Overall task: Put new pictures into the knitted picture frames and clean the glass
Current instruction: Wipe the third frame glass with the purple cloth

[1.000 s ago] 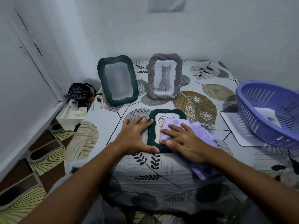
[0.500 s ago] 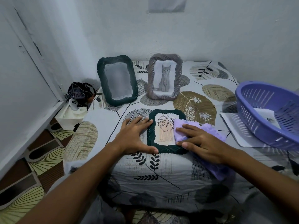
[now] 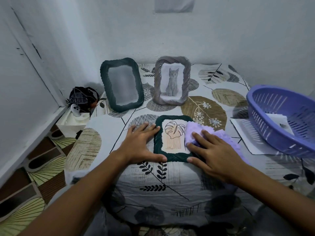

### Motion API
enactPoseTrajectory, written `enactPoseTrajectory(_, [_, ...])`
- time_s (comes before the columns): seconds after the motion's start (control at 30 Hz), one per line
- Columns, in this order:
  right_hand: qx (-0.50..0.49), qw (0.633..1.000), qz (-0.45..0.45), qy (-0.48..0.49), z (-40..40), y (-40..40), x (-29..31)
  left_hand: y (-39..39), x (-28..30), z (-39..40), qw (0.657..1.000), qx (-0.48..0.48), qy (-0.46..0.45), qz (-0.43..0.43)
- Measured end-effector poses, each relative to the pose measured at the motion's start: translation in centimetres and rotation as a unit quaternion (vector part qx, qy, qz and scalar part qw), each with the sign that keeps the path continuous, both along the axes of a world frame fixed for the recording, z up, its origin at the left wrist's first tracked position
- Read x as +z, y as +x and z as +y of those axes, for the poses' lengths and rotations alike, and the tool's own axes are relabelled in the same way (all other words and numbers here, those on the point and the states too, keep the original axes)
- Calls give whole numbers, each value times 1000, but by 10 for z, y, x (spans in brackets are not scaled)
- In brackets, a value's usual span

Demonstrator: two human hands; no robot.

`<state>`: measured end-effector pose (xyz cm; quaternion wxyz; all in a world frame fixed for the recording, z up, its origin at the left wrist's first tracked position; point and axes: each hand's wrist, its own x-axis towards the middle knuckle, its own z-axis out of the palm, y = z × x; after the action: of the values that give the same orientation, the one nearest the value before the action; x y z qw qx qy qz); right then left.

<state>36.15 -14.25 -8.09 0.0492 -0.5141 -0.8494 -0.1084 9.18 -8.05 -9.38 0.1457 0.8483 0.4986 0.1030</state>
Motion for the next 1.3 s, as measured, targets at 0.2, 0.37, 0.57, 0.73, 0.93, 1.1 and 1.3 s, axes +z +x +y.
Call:
enactPoseTrajectory(0.2, [-85, 992, 12, -88, 37, -13, 8, 0, 0, 1, 1000, -2, -6, 9])
enactPoseTrajectory(0.37, [-119, 982, 52, -138, 75, -13, 10, 0, 1, 0, 1000, -1, -12, 11])
enactPoseTrajectory(0.57, [-103, 975, 121, -152, 65, -9, -1, 0, 1, 0, 1000, 6, -8, 16])
enactPoseTrajectory(0.73, [-67, 979, 119, -153, 23, -6, 5, 1, 0, 1, 1000, 4, -10, 7])
enactPoseTrajectory(0.93, [-119, 984, 77, -105, 44, -17, 6, 2, 2, 1, 1000, 4, -20, 7])
enactPoseTrajectory(1.1, [-131, 983, 83, -98, 80, -16, -1, 2, 3, 0, 1000, 3, -28, 8])
enactPoseTrajectory(1.3, [-117, 981, 108, -109, 85, -15, -3, 2, 2, 1, 1000, 7, -25, 7])
